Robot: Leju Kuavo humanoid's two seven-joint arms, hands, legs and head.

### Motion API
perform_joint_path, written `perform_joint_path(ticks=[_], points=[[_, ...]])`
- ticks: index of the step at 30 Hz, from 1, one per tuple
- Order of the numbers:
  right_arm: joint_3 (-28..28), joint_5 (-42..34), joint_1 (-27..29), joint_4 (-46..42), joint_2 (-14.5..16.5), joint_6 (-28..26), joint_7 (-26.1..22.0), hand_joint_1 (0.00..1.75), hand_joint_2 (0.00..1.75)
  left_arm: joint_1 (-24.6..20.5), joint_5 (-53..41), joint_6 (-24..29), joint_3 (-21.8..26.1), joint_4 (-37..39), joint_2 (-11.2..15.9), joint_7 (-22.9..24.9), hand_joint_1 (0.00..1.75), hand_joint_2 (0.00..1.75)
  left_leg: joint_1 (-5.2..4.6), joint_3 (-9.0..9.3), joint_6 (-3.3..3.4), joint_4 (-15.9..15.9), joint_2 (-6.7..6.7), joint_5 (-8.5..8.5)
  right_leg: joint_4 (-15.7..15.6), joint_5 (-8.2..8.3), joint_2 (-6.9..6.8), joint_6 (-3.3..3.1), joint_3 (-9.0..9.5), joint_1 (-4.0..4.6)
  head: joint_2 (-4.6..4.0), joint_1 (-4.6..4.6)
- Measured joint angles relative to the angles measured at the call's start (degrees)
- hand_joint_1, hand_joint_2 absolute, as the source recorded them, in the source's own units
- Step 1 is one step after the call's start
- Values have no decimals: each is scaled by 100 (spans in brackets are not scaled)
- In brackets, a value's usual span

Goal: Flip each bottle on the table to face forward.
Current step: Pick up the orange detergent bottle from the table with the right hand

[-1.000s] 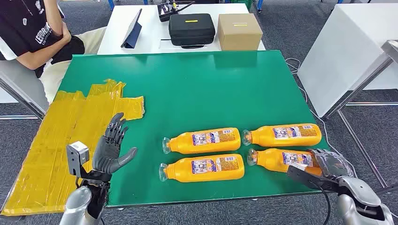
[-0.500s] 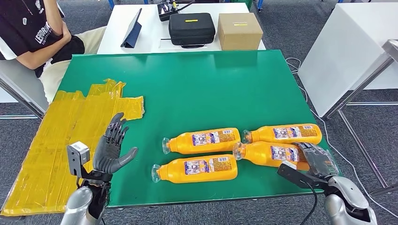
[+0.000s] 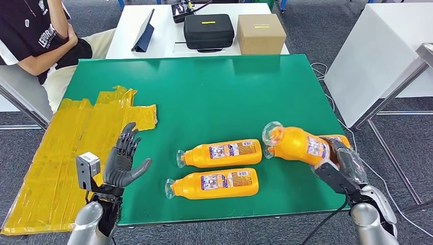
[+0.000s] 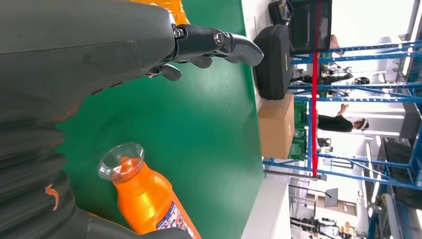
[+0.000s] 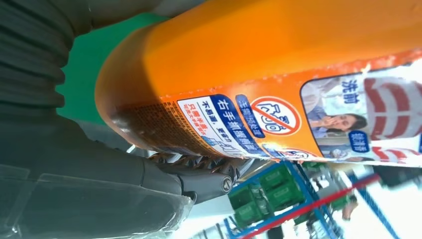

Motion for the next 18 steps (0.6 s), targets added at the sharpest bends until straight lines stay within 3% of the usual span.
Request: perform_joint_path(ticks=[6, 18], points=[[-187, -925, -463, 157, 401, -13, 104, 175, 175, -10, -79, 116, -1, 54, -80, 118, 0, 175, 2, -2, 0, 0, 6, 0, 1, 0, 6, 0, -5, 1, 1, 1], [77, -1391, -573, 174, 1029, -20, 85, 175, 175, 20, -324, 230, -130, -19, -135, 227, 0, 175, 2, -8, -1, 0, 4, 1, 2, 0, 5, 0, -9, 1, 1, 1]])
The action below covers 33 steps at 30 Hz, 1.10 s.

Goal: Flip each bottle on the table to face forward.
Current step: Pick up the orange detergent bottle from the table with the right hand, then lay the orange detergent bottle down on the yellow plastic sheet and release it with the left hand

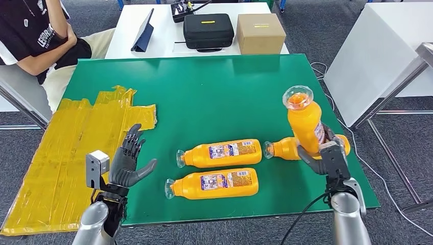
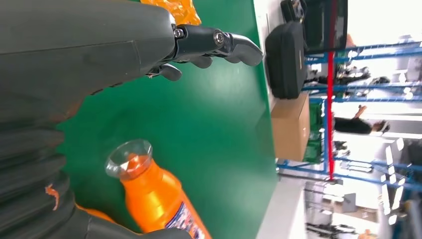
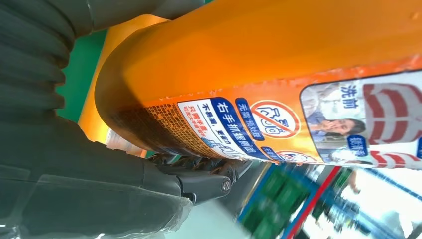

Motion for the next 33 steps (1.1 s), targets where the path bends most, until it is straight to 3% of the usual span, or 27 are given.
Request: perform_joint_path(ticks=[10, 18, 24, 33], points=[[1212, -1016, -147, -87, 656, -135, -140, 175, 175, -104, -337, 191, -765, -449, -81, 66, 0, 175, 8, -1, -3, 0, -1, 3, 2, 1, 0, -1, 0, 7, 0, 1], [2376, -2169, -836, 523, 929, 314, 60, 175, 175, -452, -327, 342, -1528, -719, -88, 161, 0, 175, 8, -1, -3, 0, -1, 4, 4, 2, 0, 0, 1, 7, -1, 1], [3134, -2307, -1284, 1229, 1137, 332, -5, 175, 175, -514, -265, 428, -1707, -781, -81, 127, 0, 175, 12, -2, -4, 0, -4, 5, 5, 1, -1, -1, -2, 11, -1, 1], [3835, -2230, -1645, 1806, 1403, 438, 31, 175, 175, -538, -244, 516, -1761, -814, -73, 91, 0, 175, 12, -5, -4, -1, -3, 5, 5, 1, 0, -2, -4, 11, -1, 2]])
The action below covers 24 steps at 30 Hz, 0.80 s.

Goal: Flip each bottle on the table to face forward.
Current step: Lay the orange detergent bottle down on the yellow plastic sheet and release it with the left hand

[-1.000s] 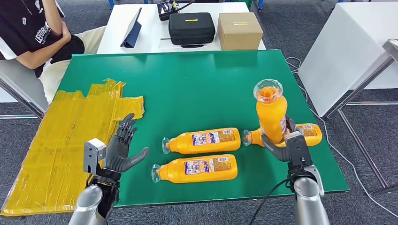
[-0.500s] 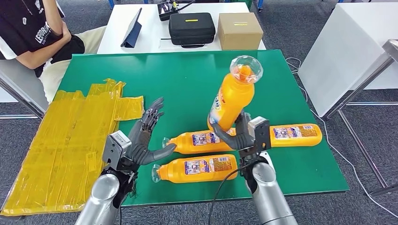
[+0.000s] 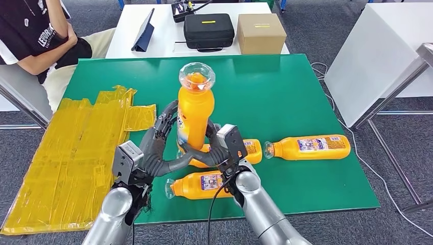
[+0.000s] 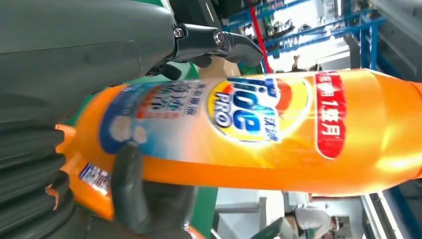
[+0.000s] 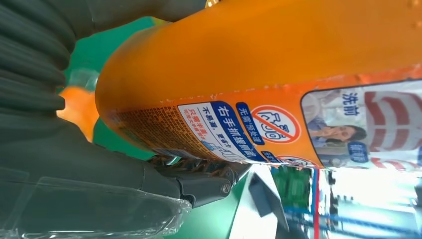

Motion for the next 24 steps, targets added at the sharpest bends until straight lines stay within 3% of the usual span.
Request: perform_joint_path(ticks=[10, 18, 24], points=[[532, 440, -144, 443, 149, -182, 8, 175, 175, 9, 5, 78, 126, -73, 22, 64, 0, 175, -1, -2, 0, 0, 1, 0, 0, 0, 0, 0, -1, -1, 0, 0], [983, 1278, -307, 822, 157, -711, 14, 175, 175, 93, 3, 86, 282, -73, 74, 118, 0, 175, 0, 0, 0, 0, 1, 0, 0, 0, 0, 0, -3, -1, 0, -1], [1152, 1364, -323, 1018, 157, -778, 16, 175, 175, 112, 1, 86, 332, -73, 101, 121, 0, 175, 0, -1, 0, 0, 2, 0, 0, 0, 0, 0, -3, -1, 0, 1]])
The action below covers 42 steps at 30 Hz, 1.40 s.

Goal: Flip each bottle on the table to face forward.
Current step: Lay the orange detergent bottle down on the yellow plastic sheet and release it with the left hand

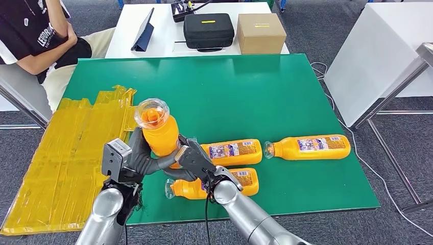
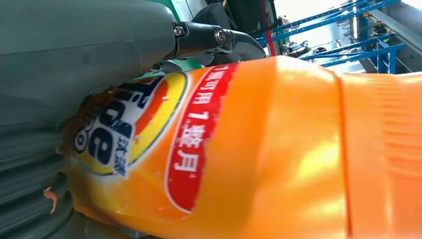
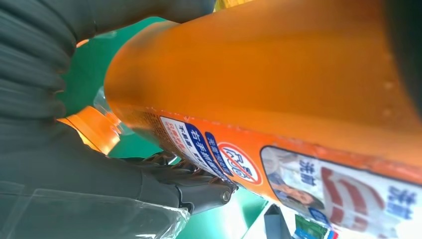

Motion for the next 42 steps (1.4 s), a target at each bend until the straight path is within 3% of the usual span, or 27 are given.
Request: perform_joint_path(ticks=[11, 15, 16, 41, 42], points=[[252, 917, -77, 186, -5, -877, 59, 175, 175, 10, 44, -58, 14, 3, 36, 67, 4, 175, 0, 1, 0, 0, 2, 0, -1, 0, 1, 0, -3, 0, 0, -1], [289, 995, -97, 203, -7, -984, 90, 175, 175, -12, 124, -113, 10, 17, 35, 84, 169, 175, 0, 1, 0, 0, 3, 0, -1, 0, 1, 0, -4, 0, 1, -1], [291, 981, -100, 208, -7, -998, 90, 175, 175, -24, 148, -132, 9, 30, 36, 85, 175, 175, 0, 1, 0, 0, 3, 0, -1, 0, 1, 0, -5, 0, 1, -1], [136, 611, 45, -36, -26, -883, 25, 175, 175, -191, 275, -211, -42, 147, 33, 65, 175, 175, 0, 0, 0, 0, 4, 0, 0, 0, 1, 0, -4, 0, 0, 0], [125, 593, 56, -58, -27, -863, 21, 131, 175, -187, 275, -210, -40, 145, 33, 64, 175, 175, 0, 0, 0, 0, 3, 0, 0, 0, 1, 0, -4, 0, 0, 0]])
